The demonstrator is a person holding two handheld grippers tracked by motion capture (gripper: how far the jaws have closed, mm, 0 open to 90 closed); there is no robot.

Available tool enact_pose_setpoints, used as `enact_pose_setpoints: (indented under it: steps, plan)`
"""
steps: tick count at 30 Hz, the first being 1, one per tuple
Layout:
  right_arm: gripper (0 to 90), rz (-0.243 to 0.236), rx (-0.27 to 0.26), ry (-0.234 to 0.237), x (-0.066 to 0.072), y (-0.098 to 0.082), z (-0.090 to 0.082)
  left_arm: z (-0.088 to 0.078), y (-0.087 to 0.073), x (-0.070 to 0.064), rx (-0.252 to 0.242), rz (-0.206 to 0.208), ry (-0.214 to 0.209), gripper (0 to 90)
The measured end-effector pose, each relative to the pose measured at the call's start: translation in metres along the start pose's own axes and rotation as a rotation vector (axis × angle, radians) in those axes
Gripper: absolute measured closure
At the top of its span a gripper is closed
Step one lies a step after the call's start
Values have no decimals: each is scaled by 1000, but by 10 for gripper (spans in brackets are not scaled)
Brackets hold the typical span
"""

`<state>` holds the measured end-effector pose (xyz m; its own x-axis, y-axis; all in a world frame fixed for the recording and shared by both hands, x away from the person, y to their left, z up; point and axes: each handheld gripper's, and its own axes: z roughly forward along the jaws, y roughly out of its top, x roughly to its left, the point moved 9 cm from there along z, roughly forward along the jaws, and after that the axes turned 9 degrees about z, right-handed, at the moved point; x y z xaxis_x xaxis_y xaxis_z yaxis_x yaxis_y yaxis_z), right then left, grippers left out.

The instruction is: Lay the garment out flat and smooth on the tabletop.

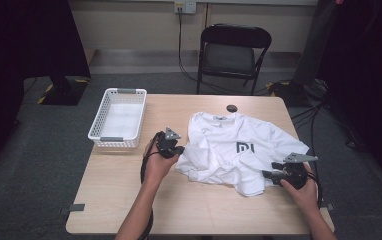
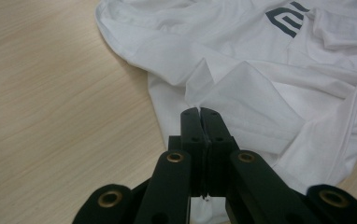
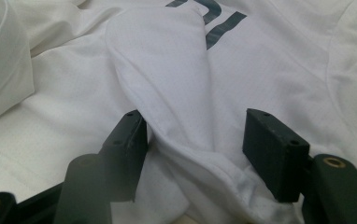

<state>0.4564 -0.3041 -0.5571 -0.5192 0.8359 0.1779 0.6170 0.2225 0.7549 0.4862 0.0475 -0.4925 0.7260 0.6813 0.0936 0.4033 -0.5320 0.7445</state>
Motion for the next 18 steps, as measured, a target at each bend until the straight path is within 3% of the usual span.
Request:
enact_pose_setpoints:
  steps: [5, 18]
  plan:
    - [393, -1, 1, -1, 0, 0, 0, -6, -2, 4, 6, -6, -13, 898]
    - [390, -3, 1, -2, 0, 0, 0, -33, 5, 41, 31, 15, 72, 897]
